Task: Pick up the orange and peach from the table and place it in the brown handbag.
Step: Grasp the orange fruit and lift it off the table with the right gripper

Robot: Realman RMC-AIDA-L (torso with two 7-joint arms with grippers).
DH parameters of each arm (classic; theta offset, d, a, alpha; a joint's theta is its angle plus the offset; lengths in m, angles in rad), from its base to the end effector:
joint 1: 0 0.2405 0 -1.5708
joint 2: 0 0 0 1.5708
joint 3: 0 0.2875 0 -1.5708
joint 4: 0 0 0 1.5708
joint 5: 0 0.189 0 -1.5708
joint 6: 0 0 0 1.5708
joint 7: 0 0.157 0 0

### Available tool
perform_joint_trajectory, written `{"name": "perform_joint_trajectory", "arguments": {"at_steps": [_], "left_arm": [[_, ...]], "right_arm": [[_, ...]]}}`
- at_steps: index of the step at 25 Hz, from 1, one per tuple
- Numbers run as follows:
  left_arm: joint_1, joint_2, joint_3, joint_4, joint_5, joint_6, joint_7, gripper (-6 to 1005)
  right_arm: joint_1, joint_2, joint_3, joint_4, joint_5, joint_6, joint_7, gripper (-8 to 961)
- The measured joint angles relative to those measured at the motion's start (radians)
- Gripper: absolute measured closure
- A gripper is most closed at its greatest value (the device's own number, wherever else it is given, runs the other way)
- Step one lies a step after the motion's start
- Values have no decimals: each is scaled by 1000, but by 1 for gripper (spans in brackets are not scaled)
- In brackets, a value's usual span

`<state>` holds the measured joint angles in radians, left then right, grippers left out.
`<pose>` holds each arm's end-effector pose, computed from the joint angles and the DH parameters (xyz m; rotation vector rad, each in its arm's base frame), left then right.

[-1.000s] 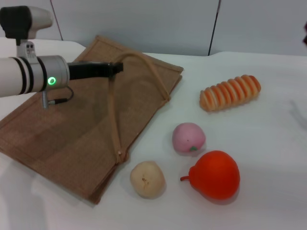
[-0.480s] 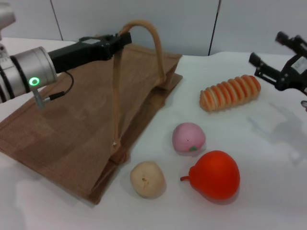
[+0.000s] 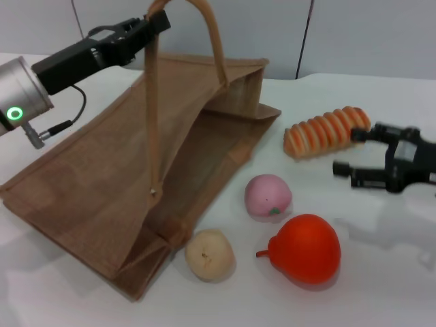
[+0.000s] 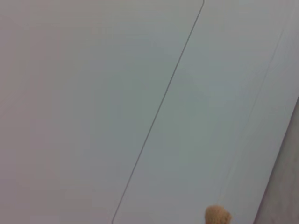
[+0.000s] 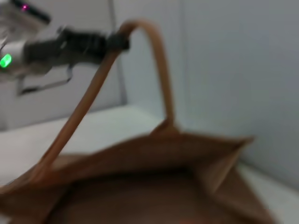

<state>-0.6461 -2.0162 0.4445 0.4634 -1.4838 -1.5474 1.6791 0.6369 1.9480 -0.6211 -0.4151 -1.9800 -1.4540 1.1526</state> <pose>-0.2314 0.3911 0.0393 -2.2552 -0.7597 -1.3088 0.2787 0.3703 -0.0016 -2.6557 0.4339 0.6316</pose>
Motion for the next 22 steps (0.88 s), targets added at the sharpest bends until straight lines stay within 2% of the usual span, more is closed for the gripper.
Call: {"name": "perform_joint_trajectory", "arguments": {"at_steps": [8, 17, 22], "left_arm": [[16, 4, -41, 0, -2, -26, 6, 887], [14, 5, -41, 0, -17, -36, 5, 887], [12, 5, -41, -1, -17, -37, 5, 887]], "right_arm": [[39, 8, 0, -51, -261, -60, 179, 109], [86, 24, -1, -37, -370, -90, 224, 110], [108, 42, -8, -31, -419, -84, 252, 110]]}}
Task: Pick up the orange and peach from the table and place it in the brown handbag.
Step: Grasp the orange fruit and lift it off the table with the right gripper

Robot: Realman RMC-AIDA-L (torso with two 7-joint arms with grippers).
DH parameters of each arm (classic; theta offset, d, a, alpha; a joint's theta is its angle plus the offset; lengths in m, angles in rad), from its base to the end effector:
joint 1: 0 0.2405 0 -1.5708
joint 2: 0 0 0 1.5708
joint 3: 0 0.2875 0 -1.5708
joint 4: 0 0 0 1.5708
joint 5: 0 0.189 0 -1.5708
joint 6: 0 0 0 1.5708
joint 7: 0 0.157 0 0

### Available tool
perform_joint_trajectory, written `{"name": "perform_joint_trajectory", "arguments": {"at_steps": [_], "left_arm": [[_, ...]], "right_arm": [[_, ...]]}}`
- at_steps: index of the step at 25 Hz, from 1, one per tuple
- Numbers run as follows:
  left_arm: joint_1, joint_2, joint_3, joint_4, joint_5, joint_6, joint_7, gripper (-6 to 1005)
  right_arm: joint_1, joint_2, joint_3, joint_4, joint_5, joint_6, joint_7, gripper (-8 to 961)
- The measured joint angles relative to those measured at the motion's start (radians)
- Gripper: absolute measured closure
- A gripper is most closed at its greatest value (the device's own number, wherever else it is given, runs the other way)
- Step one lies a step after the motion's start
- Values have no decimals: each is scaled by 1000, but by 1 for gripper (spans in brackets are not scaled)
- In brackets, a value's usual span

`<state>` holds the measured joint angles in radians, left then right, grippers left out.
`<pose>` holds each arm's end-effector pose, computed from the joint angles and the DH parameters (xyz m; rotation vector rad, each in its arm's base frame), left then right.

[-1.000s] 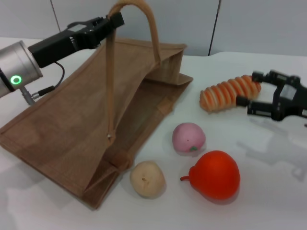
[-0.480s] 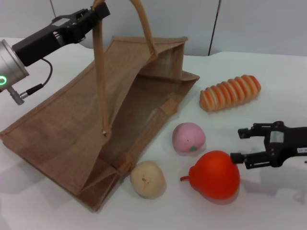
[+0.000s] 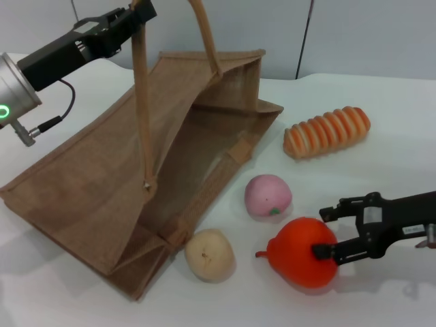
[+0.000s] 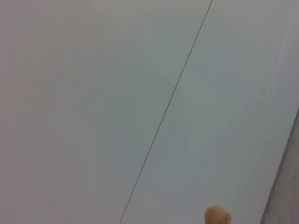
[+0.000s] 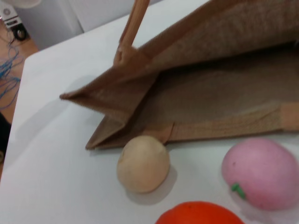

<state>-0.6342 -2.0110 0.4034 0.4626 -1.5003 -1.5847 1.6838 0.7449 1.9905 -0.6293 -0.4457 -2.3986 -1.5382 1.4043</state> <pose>-0.2346 0.3872 0.0502 -2.2118 -0.7391 -1.3622 0.2704 0.3496 -0.0406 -3.0190 0.6273 0.2612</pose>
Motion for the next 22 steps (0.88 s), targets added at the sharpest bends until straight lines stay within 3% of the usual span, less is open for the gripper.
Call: {"name": "perform_joint_trajectory", "arguments": {"at_steps": [22], "left_arm": [[-2, 2, -2, 1, 0, -11, -1, 888]], "right_arm": [[24, 15, -69, -3, -25, -45, 52, 112]]}}
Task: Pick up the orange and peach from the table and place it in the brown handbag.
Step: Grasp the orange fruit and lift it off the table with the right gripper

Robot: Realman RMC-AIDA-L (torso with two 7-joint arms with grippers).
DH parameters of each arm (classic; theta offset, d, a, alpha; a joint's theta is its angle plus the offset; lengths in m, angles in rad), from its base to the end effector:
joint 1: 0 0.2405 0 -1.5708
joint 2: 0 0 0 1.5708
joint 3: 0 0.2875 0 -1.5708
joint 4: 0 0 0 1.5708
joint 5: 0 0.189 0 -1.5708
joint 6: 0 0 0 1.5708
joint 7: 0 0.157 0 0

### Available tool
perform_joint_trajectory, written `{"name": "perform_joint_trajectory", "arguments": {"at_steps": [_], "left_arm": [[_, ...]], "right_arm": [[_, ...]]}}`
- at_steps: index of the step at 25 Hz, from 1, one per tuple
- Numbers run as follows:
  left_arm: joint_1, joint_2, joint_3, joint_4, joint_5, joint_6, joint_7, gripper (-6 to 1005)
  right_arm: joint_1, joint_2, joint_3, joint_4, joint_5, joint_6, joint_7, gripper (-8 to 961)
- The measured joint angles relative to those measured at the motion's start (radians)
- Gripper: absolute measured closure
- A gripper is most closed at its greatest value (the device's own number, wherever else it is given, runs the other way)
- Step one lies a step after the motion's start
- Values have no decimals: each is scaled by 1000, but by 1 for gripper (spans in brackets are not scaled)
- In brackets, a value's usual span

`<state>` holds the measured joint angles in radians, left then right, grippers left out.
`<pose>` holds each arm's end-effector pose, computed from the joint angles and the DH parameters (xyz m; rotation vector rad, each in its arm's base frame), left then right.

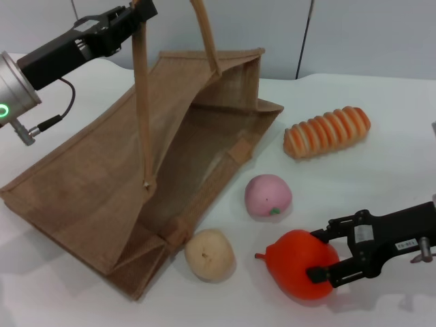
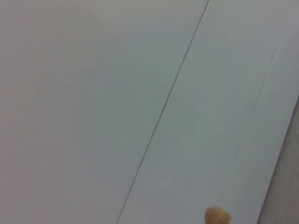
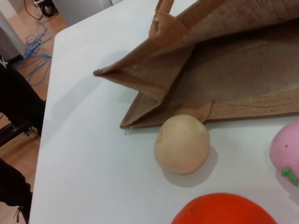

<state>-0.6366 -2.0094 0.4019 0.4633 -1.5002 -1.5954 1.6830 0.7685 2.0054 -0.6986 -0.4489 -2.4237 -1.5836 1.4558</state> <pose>-0.2329 0.3868 0.0512 -2.2189 -0.7296 -1.3707 0.2612 0.3398 -0.0510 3.0157 -0.6217 -0.1796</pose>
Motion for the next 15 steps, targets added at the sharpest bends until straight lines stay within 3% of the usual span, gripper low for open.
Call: {"name": "perform_joint_trajectory", "arguments": {"at_steps": [6, 15], "left_arm": [[0, 0, 0, 0, 0, -1, 0, 887], [0, 0, 0, -1, 0, -2, 0, 886]], "right_arm": [[0, 1, 0, -2, 0, 12, 2, 113], [0, 1, 1, -7, 3, 8, -11, 434]]}}
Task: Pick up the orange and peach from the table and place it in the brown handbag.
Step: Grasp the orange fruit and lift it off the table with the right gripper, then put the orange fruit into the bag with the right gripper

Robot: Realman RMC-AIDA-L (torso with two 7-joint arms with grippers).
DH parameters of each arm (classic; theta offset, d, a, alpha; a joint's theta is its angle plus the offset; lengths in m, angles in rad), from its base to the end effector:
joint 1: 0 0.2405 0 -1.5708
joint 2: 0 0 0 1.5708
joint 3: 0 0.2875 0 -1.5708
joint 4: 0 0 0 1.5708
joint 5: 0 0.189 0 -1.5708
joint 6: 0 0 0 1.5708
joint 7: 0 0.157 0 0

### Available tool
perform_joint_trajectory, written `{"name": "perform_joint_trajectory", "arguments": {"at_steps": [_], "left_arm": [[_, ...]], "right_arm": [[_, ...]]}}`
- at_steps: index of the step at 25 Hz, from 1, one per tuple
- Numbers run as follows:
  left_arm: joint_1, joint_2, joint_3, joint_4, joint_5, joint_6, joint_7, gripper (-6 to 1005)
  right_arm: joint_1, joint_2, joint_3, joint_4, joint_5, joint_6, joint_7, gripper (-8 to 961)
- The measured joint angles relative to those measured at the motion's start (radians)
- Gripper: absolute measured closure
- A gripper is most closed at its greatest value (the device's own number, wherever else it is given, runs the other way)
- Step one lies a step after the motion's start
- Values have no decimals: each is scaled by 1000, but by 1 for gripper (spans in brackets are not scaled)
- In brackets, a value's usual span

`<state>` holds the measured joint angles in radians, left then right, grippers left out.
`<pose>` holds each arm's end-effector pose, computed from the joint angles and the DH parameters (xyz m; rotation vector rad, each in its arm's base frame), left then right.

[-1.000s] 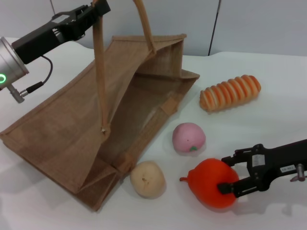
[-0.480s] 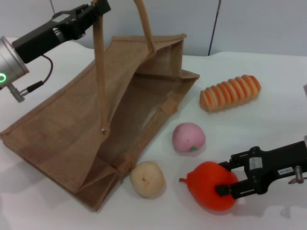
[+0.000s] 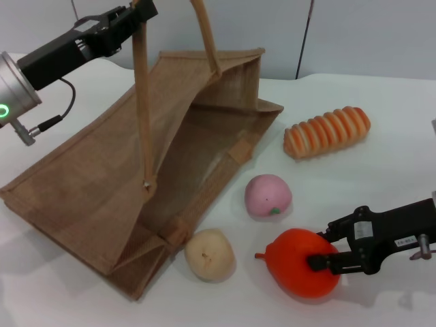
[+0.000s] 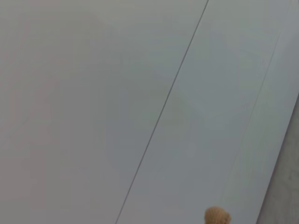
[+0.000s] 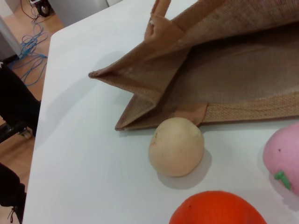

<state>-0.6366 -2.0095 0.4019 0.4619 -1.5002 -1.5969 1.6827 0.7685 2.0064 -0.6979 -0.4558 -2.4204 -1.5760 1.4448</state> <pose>-0.2327 0.3865 0.0509 -2.2198 -0.7308 -1.3729 0.2609 0.3421 -0.0504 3.0334 -0.6024 -0.1812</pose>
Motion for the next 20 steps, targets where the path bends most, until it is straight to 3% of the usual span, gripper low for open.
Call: {"name": "perform_joint_trajectory", "arguments": {"at_steps": [5, 20], "left_arm": [[0, 0, 0, -1, 0, 0, -1, 886], [1, 2, 0, 1, 0, -46, -6, 886]], "right_arm": [[-4, 0, 0, 0, 0, -18, -79, 549], [-62, -6, 38, -95, 115, -83, -126, 633]]}}
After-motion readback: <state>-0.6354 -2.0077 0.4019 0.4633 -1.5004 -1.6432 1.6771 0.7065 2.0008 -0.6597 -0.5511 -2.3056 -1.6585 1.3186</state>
